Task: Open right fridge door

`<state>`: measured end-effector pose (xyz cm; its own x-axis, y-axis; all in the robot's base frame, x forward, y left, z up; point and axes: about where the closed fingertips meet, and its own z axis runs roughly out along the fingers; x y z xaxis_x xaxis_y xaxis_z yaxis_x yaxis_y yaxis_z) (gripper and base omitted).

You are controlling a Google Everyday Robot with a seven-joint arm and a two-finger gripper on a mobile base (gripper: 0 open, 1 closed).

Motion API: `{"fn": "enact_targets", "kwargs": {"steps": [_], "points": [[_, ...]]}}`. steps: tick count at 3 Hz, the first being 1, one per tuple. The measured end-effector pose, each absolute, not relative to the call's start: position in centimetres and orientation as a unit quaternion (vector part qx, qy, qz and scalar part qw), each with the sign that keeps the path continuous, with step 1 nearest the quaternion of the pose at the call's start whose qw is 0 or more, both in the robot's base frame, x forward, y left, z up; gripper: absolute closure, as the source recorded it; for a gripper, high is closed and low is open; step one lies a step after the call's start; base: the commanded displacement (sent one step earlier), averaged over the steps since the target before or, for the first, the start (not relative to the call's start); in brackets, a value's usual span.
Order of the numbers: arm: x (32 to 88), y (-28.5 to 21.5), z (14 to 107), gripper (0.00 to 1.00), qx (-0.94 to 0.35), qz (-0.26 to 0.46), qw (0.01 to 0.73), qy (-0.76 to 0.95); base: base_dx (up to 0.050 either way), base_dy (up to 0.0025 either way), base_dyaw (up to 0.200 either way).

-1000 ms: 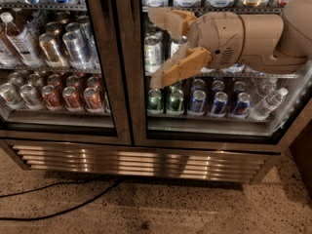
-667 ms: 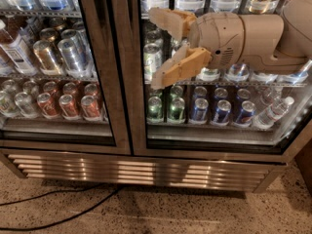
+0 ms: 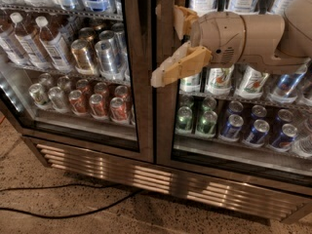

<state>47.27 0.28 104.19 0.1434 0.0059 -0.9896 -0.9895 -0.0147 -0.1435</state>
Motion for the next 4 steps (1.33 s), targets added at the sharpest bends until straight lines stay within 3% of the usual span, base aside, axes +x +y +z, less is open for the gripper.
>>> {"fn": "enact_targets", "kwargs": {"steps": [1, 4], "points": [[47.27, 0.29, 104.19, 0.0, -0.537, 0.468, 0.532, 0.458, 0.0, 0.0, 0.0], [47.26, 0.3, 104.19, 0.66, -0.537, 0.468, 0.532, 0.458, 0.0, 0.0, 0.0]]}}
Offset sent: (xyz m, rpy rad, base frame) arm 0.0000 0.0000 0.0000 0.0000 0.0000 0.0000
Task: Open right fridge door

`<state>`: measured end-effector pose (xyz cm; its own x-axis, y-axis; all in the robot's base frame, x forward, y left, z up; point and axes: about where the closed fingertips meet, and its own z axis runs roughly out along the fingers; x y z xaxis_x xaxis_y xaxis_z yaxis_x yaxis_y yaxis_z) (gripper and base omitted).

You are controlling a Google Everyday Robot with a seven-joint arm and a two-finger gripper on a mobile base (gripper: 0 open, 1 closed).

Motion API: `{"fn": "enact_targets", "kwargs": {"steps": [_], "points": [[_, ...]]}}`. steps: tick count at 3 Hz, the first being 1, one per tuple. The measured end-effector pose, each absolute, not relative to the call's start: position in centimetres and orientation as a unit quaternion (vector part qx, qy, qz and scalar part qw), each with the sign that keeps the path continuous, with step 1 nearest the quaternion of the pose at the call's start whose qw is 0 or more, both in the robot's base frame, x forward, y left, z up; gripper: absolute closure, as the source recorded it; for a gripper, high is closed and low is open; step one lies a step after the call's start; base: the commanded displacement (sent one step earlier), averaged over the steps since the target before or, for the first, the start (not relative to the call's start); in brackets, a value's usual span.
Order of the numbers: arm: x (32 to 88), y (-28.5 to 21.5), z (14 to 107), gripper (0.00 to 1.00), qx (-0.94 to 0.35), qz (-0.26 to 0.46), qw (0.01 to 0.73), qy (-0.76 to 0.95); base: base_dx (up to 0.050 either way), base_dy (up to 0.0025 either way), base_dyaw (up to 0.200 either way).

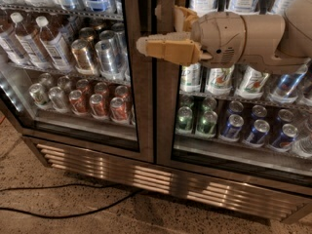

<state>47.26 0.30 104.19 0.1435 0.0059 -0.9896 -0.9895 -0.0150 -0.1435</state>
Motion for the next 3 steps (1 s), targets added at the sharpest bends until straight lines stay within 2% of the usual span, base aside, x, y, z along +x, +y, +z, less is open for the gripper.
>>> {"fn": "enact_targets", "kwargs": {"steps": [1, 2, 3], "points": [[47.26, 0.3, 104.2, 0.89, -0.537, 0.468, 0.532, 0.458, 0.0, 0.0, 0.0], [47.26, 0.3, 104.2, 1.0, -0.537, 0.468, 0.532, 0.458, 0.0, 0.0, 0.0], [47.26, 0.3, 104.2, 1.0, -0.537, 0.468, 0.532, 0.458, -0.05, 0.0, 0.0]]}}
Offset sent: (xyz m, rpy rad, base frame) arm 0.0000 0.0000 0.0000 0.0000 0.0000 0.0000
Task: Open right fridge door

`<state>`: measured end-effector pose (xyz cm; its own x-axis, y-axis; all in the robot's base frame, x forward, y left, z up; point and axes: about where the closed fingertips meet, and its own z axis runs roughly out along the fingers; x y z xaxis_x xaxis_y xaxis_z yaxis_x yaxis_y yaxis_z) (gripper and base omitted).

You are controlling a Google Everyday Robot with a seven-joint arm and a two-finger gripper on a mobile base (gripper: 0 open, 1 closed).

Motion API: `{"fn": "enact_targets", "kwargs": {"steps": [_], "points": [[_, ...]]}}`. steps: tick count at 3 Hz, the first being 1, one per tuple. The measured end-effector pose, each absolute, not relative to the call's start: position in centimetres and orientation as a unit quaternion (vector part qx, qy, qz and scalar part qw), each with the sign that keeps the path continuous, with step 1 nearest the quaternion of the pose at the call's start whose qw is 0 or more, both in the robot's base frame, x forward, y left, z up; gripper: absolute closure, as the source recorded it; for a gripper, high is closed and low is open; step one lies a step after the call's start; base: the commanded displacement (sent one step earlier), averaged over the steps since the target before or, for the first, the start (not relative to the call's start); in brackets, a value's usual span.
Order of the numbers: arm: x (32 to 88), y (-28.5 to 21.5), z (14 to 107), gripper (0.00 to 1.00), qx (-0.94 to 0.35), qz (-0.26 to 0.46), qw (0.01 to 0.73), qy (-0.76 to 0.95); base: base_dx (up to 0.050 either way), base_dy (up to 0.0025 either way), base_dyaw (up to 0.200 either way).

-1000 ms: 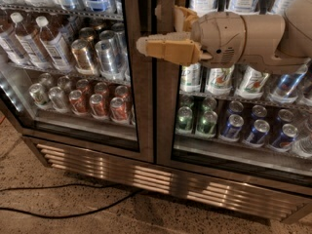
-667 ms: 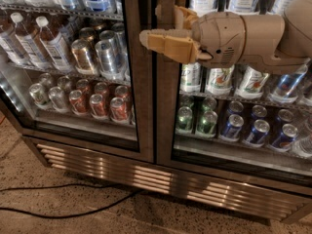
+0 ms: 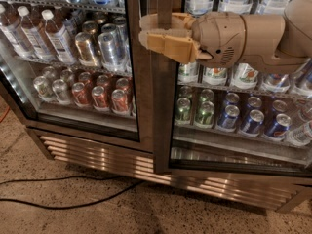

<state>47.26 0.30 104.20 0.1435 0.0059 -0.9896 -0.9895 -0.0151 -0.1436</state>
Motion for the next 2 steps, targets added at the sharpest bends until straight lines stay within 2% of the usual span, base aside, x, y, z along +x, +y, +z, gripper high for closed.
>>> {"fn": "enact_targets", "kwargs": {"steps": [2], "points": [[47.26, 0.3, 104.2, 1.0, -0.537, 0.468, 0.532, 0.458, -0.05, -0.00006, 0.0]]}}
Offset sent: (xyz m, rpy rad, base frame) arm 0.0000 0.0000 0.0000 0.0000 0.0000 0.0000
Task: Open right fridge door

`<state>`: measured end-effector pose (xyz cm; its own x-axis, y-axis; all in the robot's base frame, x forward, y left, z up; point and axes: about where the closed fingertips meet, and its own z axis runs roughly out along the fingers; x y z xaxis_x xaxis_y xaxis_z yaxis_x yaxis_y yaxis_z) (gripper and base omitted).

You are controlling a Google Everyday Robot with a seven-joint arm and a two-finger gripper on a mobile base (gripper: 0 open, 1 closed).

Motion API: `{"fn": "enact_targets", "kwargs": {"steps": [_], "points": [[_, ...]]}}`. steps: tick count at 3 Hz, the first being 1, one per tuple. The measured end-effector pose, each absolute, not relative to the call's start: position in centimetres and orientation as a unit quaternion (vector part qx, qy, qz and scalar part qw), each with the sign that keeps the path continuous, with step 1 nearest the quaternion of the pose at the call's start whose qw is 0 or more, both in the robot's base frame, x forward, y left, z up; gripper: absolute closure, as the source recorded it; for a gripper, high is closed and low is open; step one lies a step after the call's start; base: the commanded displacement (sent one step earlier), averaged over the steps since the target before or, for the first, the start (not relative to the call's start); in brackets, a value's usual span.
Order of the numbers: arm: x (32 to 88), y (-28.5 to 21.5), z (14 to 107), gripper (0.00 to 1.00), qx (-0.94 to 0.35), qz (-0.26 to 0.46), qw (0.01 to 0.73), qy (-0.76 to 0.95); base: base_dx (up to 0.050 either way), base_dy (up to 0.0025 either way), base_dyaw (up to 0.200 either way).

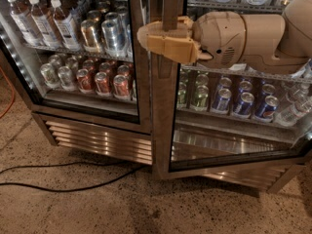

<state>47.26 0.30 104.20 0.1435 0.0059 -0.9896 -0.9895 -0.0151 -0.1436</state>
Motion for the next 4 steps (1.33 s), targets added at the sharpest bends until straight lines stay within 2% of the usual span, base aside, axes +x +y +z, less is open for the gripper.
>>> {"fn": "enact_targets", "kwargs": {"steps": [2, 4], "points": [[47.26, 0.3, 104.2, 1.0, -0.537, 0.468, 0.532, 0.458, -0.05, -0.00002, 0.0], [47.26, 0.3, 104.2, 1.0, -0.537, 0.468, 0.532, 0.458, 0.0, -0.00004, -0.199]]}}
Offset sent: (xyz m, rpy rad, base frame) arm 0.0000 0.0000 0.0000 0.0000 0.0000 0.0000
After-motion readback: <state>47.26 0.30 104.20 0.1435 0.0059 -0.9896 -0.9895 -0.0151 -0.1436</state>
